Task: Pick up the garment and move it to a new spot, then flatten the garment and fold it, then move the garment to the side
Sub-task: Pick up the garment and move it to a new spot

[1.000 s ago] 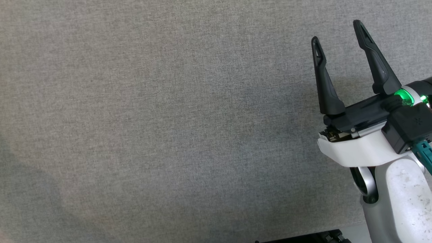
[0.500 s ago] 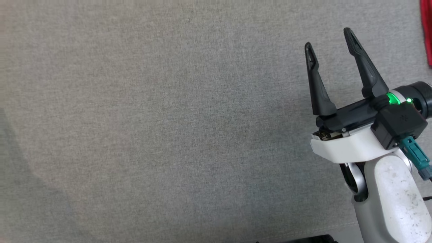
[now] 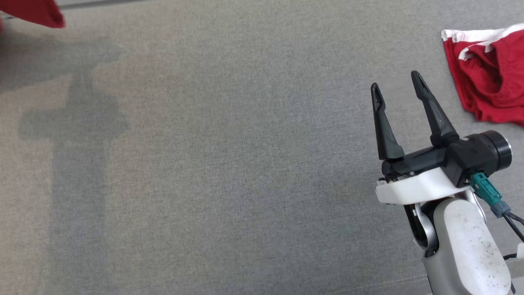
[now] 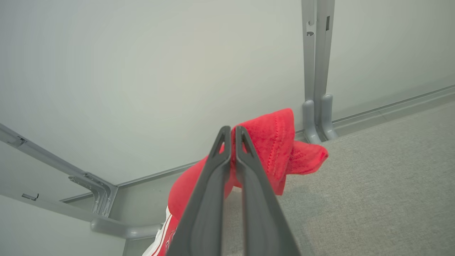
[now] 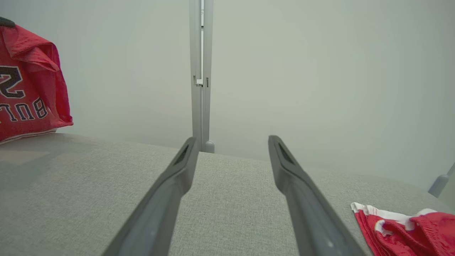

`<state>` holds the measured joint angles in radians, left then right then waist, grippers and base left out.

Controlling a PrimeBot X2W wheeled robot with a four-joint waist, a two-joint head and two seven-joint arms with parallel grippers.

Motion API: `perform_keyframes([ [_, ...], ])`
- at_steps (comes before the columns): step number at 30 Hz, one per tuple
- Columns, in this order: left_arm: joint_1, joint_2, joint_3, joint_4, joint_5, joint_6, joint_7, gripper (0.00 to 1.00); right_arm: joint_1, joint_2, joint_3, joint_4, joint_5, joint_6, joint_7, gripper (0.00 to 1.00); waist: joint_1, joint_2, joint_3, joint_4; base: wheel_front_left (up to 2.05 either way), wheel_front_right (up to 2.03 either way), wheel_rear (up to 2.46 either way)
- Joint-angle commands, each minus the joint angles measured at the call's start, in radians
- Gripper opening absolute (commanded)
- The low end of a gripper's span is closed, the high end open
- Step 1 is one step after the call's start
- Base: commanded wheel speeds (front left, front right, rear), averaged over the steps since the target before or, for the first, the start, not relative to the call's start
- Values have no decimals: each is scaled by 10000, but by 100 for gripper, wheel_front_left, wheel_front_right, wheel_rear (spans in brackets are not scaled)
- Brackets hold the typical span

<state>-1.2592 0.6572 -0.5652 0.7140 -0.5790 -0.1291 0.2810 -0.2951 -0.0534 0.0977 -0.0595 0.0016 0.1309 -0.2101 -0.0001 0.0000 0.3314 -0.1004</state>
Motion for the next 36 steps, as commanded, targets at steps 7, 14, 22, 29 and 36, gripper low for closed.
perform_keyframes([
  [7, 731, -690, -989, -1494, -1023, -12, -89, 0, 566, 22, -157, 434, 443, -3, -214, 100, 1, 0, -2004, -640, 0, 0, 0],
  [14, 1837, -2293, -1334, -2124, -1535, 268, -803, 0, 891, 25, -363, 706, 828, -3, -341, 100, 1, 0, -2059, -1276, 0, 0, 0],
  [22, 4027, -4421, -2019, -1611, -1706, 643, -2694, 0, 948, 28, -680, 831, 1101, -3, -501, 100, 1, 0, -1526, -1981, 0, 0, 0],
  [29, 5291, -5596, -2635, -409, -1851, 498, -3623, 0, 877, 29, -686, 1081, 1213, -3, -561, 100, 1, 0, -1246, -2245, 0, 0, 0],
  [36, 5872, -5996, -3058, 206, -2046, 407, -4433, 100, 893, 28, -516, 1393, 1354, -3, -558, 100, 1, 0, -1407, -1997, 0, 0, 0],
])
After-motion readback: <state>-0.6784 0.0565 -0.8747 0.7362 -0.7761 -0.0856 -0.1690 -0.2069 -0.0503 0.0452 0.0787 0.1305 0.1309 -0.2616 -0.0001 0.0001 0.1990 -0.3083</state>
